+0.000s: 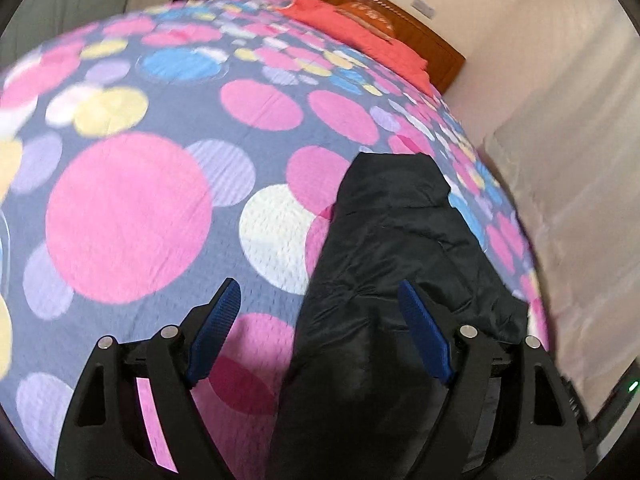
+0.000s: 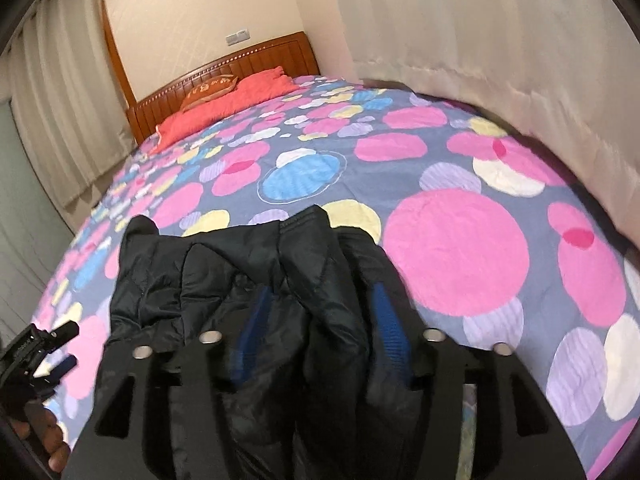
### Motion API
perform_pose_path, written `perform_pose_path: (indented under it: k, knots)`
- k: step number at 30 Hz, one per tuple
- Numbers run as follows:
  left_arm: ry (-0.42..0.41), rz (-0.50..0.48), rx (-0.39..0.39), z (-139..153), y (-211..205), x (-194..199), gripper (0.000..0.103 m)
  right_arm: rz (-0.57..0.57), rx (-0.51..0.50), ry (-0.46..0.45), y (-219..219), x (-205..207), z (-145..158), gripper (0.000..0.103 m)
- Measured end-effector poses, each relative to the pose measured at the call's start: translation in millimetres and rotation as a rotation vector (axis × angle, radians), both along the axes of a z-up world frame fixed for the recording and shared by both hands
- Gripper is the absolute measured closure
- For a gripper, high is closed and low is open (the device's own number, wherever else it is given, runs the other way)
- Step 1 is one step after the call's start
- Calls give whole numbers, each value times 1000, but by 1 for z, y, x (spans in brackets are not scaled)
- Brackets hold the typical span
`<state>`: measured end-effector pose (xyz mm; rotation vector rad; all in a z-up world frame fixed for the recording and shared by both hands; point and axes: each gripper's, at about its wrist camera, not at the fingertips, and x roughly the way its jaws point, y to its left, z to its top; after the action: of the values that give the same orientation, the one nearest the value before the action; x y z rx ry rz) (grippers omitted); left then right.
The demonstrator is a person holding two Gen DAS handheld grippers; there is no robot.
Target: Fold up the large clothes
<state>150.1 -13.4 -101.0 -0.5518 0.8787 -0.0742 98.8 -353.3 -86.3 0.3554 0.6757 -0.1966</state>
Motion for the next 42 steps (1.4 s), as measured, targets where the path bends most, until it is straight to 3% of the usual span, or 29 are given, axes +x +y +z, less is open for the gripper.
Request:
perform_pose_path:
  k: [3, 9, 15, 23, 27, 30, 42]
  knots:
    - [32, 16, -116, -11, 14, -4, 16, -16, 92, -16, -14, -8, -8, 35]
    - [142, 101, -393, -55, 30, -17, 13, -51, 311, -9, -38, -11, -38, 32]
    - [187, 35, -496, -81, 16, -6, 11, -91, 534, 6, -61, -4, -75, 31]
    - [160, -43, -499, -81, 9, 6, 6, -84, 674, -8, -76, -6, -96, 28]
    - [149, -90, -492, -81, 4, 11, 6, 23, 742, 20, -60, 6, -99, 22]
    - [151, -128, -489, -83, -1, 15, 6, 67, 658, 49, -46, 14, -97, 19]
    - [158, -217, -453, -82, -22, 23, 6, 136, 517, 120, -25, 36, -93, 16]
